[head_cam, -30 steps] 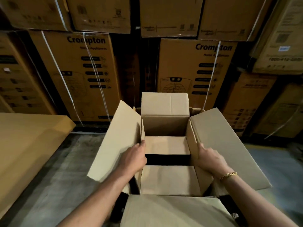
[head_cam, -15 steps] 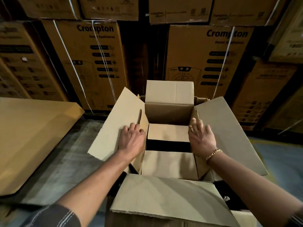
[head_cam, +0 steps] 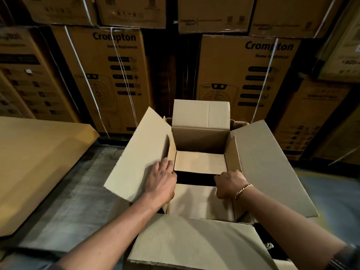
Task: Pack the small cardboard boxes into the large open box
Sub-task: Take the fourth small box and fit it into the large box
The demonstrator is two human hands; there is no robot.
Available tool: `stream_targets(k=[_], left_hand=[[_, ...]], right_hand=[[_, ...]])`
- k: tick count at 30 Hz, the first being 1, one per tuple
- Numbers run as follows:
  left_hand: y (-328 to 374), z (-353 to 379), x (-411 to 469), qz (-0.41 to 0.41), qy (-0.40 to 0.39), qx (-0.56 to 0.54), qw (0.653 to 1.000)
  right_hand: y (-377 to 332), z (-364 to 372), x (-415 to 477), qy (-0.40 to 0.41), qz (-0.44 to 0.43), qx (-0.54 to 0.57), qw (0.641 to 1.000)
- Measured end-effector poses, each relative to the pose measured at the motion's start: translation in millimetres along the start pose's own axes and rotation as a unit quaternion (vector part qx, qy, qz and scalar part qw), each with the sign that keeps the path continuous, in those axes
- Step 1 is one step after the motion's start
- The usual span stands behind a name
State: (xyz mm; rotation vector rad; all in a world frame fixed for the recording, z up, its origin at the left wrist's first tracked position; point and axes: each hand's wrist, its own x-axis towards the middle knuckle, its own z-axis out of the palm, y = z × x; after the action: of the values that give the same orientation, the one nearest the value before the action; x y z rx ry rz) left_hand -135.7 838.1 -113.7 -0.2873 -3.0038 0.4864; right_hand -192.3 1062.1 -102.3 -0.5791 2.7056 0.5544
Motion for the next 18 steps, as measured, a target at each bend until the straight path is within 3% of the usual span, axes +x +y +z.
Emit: stream_targets(k=[5,8,11,14,16,18], left_hand=[[-2,-2,-10,-0.021,-0.062,0.014,0.998],[-12,-6,-18,-0.008,-0.056,-0.036,0.998],[-20,-16,-24,-0.015,-0.046,-0.162,0.986],[-19,-23,-36,-0.033,-0.032,-0.222,0.974],[-15,-25,-51,-0.031,-0.043,-0.229,0.972],[-11,-21,-66,-0.034,-0.052,-0.232,0.971]], right_hand=[[-17,31,3,-0.044,-0.014,-0.023,0.999],[-4,20,-6,-0.014,-0.032,0.083,0.996],[10,-2,-36,0.036,-0.055,0.236,0.969],[16,-11,-74,-0.019,-0.098,0.362,0.927],[15,-4,-94,-0.014,-0.108,0.351,0.93],[12,9,-107,0.049,-0.101,0.306,0.945]])
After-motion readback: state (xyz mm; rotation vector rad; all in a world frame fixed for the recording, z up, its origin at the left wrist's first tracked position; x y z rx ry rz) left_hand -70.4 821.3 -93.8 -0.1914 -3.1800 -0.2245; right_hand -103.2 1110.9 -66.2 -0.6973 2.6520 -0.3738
